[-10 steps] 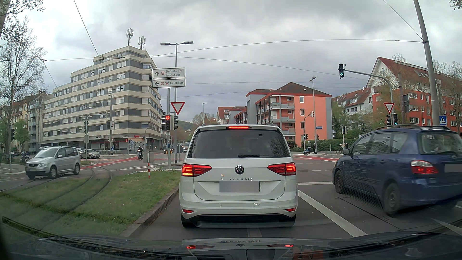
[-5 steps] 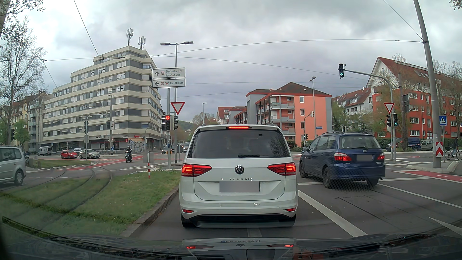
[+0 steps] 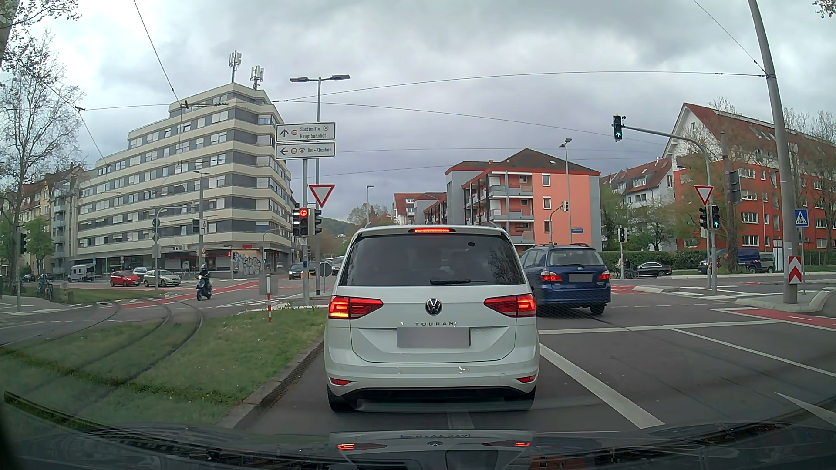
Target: Follow the waypoints while adhering to traffic rules and regulations
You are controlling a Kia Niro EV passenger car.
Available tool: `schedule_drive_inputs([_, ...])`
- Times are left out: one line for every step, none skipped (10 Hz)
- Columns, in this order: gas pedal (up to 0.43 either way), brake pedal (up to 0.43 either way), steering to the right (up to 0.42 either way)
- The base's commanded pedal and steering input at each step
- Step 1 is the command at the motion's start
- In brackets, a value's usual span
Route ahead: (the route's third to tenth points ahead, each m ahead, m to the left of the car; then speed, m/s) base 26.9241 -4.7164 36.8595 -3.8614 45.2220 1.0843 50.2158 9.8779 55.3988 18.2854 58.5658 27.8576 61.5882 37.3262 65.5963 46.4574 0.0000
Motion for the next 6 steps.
schedule_drive_inputs([0.0, 0.244, -0.026])
schedule_drive_inputs([0.0, 0.244, -0.025])
schedule_drive_inputs([0.0, 0.244, -0.026])
schedule_drive_inputs([0.0, 0.238, -0.026])
schedule_drive_inputs([0.0, 0.244, -0.025])
schedule_drive_inputs([0.0, 0.244, -0.025])
